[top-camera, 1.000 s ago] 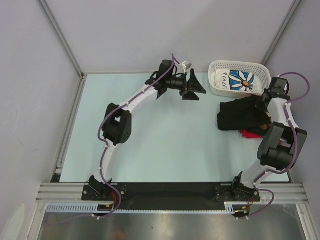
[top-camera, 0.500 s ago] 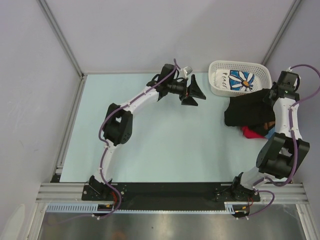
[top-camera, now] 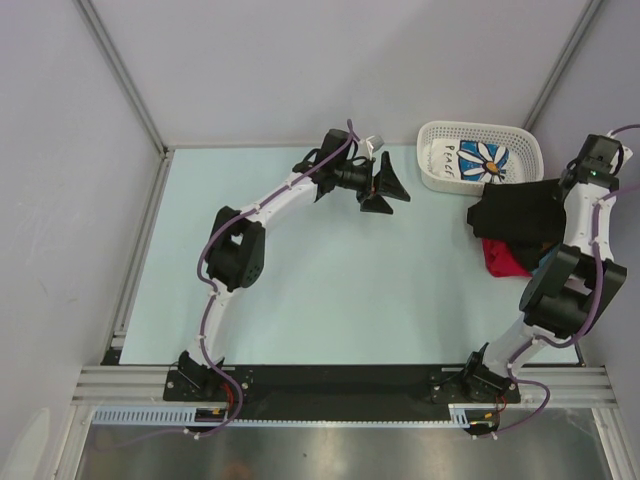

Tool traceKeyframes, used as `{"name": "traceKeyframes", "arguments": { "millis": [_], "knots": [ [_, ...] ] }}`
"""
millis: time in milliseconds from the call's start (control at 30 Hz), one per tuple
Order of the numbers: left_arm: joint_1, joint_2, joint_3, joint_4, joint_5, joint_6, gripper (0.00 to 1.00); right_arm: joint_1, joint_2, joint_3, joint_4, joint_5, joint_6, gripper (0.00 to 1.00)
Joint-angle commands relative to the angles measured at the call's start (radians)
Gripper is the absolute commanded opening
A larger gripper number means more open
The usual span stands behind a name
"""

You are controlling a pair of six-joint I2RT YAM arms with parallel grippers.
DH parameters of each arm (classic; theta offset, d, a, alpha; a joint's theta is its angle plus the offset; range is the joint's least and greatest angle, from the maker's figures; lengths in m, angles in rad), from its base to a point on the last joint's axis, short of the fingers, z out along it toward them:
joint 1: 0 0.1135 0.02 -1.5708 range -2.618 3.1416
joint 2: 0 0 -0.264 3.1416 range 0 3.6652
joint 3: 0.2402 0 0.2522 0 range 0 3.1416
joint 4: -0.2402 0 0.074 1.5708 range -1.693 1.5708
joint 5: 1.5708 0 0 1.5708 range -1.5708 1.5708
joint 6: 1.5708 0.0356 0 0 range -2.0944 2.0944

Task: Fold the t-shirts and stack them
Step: Put the neatly folded tshirt into the corner of the board with the right arm

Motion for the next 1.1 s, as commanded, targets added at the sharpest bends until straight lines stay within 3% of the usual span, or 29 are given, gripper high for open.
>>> {"name": "traceKeyframes", "arguments": {
  "millis": [0, 433, 500, 533, 567, 600, 633, 667, 900, 1067],
  "knots": [
    [0.0, -0.019, 0.005, -0.006, -0.005, 0.034, 1.0, -0.026, 0.011, 0.074, 0.03, 0.107, -0.021, 0.0],
    [0.004, -0.017, 0.006, -0.059, -0.005, 0.074, 1.0, -0.098, 0.152, 0.036, 0.01, 0.271, 0.011, 0.0],
    [0.01, -0.026, 0.008, -0.067, -0.007, 0.08, 1.0, -0.097, 0.181, 0.054, -0.022, 0.271, 0.04, 0.14],
    [0.017, -0.031, 0.005, -0.07, -0.007, 0.085, 1.0, -0.097, 0.182, 0.059, -0.044, 0.266, 0.06, 0.37],
    [0.018, -0.034, 0.003, -0.072, -0.012, 0.088, 1.0, -0.098, 0.179, 0.06, -0.05, 0.256, 0.084, 0.45],
    [0.021, -0.04, 0.003, -0.076, -0.01, 0.091, 1.0, -0.097, 0.151, 0.053, -0.049, 0.221, 0.097, 0.6],
    [0.026, -0.04, -0.001, -0.076, -0.012, 0.095, 1.0, -0.098, 0.132, 0.049, -0.041, 0.185, 0.1, 0.96],
    [0.029, -0.043, -0.003, -0.079, -0.012, 0.097, 1.0, -0.095, 0.106, 0.048, -0.039, 0.124, 0.106, 1.0],
    [0.035, -0.054, -0.011, -0.107, -0.022, 0.143, 1.0, -0.031, -0.17, -0.023, 0.002, -0.187, 0.105, 1.0],
    [0.037, -0.068, 0.0, -0.182, -0.061, 0.207, 1.0, 0.122, -0.348, -0.194, -0.01, -0.246, 0.083, 0.99]
  ]
}}
